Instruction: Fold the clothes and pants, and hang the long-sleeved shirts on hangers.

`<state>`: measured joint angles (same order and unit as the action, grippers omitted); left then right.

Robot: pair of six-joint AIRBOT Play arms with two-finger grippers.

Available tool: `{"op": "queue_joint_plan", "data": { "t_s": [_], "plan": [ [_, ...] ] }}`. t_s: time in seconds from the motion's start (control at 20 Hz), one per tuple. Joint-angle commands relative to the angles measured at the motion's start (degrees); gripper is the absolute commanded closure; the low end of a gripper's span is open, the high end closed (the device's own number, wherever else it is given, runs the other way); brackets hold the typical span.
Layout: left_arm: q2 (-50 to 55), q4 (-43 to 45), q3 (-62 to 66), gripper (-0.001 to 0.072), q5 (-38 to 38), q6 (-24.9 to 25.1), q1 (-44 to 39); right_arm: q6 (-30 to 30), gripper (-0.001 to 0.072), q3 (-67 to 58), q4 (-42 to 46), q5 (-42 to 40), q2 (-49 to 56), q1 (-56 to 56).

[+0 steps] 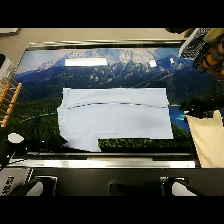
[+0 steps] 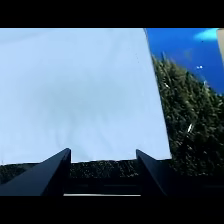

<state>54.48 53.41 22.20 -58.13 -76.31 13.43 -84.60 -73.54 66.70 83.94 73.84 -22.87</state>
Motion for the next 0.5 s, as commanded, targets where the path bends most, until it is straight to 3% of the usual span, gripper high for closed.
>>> {"op": "queue_joint_plan", "data": {
  "t_s": [0.0,0.3,0.45],
  "plan": [
    [-0.22,-4.5,-1.03,0.0211,3.78,4.13,-0.07,-0.04,0.0234,0.22,-0.31,0.13,-1.66,-0.02],
    [0.07,-8.11,-1.03,0.0211,-3.06,6.95,-0.07,0.0,0.0234,0.22,-0.24,-0.11,-2.86,-0.02],
    [0.13,-7.82,-1.03,0.0211,-2.86,6.91,-0.07,0.0,0.0233,0.22,-0.26,-0.09,-2.91,-0.02]
  ]
}}
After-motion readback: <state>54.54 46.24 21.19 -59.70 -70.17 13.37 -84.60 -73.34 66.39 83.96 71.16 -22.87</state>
